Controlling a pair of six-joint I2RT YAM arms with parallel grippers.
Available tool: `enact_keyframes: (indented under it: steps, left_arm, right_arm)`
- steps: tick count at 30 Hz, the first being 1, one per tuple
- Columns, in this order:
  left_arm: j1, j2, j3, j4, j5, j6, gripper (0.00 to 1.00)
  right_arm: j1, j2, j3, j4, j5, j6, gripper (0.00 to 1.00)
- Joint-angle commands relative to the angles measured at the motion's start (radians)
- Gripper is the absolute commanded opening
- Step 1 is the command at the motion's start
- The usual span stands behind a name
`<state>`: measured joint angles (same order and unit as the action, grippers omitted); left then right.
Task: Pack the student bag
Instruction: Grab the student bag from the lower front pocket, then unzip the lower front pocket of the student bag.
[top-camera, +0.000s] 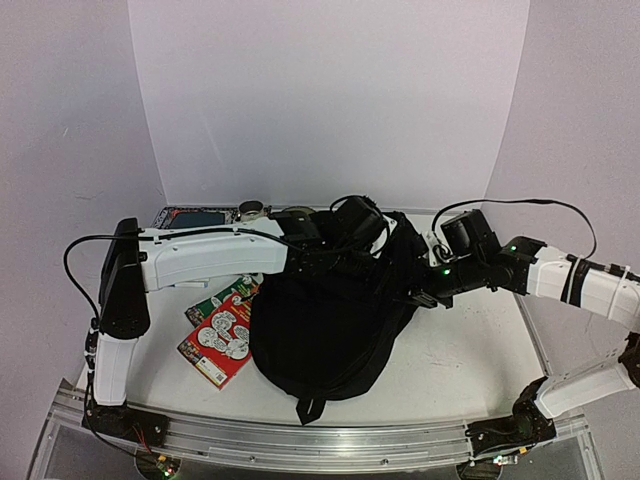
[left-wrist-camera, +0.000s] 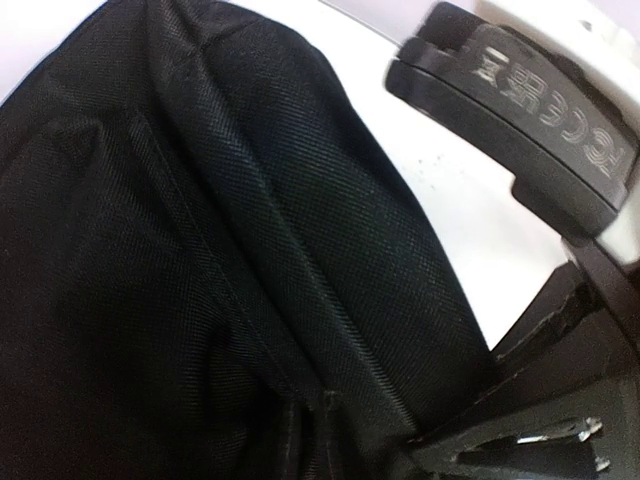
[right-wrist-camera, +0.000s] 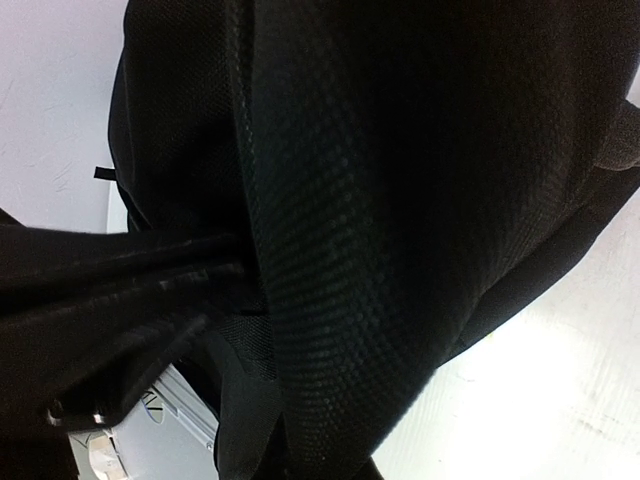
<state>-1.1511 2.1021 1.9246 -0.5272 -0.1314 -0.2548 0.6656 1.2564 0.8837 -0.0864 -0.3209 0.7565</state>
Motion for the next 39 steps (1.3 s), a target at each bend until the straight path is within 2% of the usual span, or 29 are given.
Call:
enact_keyframes:
  steps: [1,13,22,39]
  left_arm:
    - [-0.003,-0.056,0.021,-0.001,-0.048,-0.009,0.0]
    - [-0.002,-0.222,-0.146,0.004,-0.143,-0.108,0.0]
    - [0.006,-0.338,-0.317,0.005,-0.267,-0.165,0.0]
    - [0.188,-0.572,-0.702,0.004,-0.359,-0.286,0.0]
  right_arm:
    - [0.011,-0.012,0.053,0.001,0.025,-0.027,0.0]
    - [0.011,-0.043,0.035,-0.048,0.151,-0.036,0.0]
    - [0.011,-0.069,0.024,-0.087,0.243,-0.042,0.0]
    - [-0.052,-0.103,-0.029,-0.188,0.386,-0.061,0.0]
